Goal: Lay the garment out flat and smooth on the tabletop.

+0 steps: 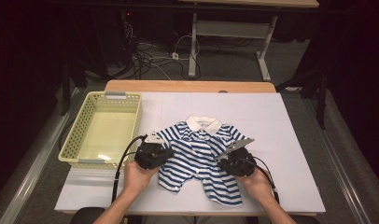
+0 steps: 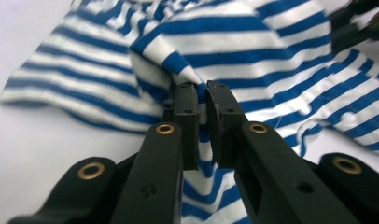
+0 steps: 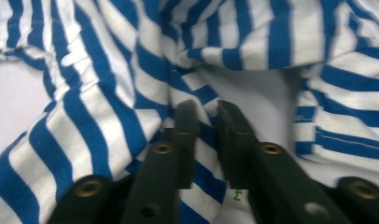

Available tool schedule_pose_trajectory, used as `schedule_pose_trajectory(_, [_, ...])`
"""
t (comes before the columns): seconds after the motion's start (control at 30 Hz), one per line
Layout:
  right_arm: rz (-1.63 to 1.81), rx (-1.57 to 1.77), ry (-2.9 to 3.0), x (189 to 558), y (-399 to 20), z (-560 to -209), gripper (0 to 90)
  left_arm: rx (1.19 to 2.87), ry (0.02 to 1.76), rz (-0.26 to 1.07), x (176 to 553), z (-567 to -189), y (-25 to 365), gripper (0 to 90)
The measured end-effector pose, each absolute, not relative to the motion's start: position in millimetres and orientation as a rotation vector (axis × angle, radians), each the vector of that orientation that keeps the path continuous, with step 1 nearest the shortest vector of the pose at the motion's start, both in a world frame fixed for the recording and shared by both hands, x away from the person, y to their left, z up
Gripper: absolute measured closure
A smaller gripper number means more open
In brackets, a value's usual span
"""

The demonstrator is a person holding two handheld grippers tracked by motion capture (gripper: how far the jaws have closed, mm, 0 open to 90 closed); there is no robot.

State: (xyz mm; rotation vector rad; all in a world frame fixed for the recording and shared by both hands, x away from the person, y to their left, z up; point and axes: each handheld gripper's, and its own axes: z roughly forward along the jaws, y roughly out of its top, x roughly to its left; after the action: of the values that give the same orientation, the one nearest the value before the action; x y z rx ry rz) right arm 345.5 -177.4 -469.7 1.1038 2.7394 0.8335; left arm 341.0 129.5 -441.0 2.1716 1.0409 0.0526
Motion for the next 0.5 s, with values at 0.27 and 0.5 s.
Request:
schedule_pose_trajectory(0.27, [0.719, 1.046, 2.694, 348, -175, -468, 90.0, 2.17, 1.052, 0.149, 342, -438, 133, 81.7])
schedule_pose_trajectory(0.5, [0.651, 1.111, 2.625, 358, -193, -468, 90.0, 2.191, 1.084, 0.078, 346, -448, 139, 70.9])
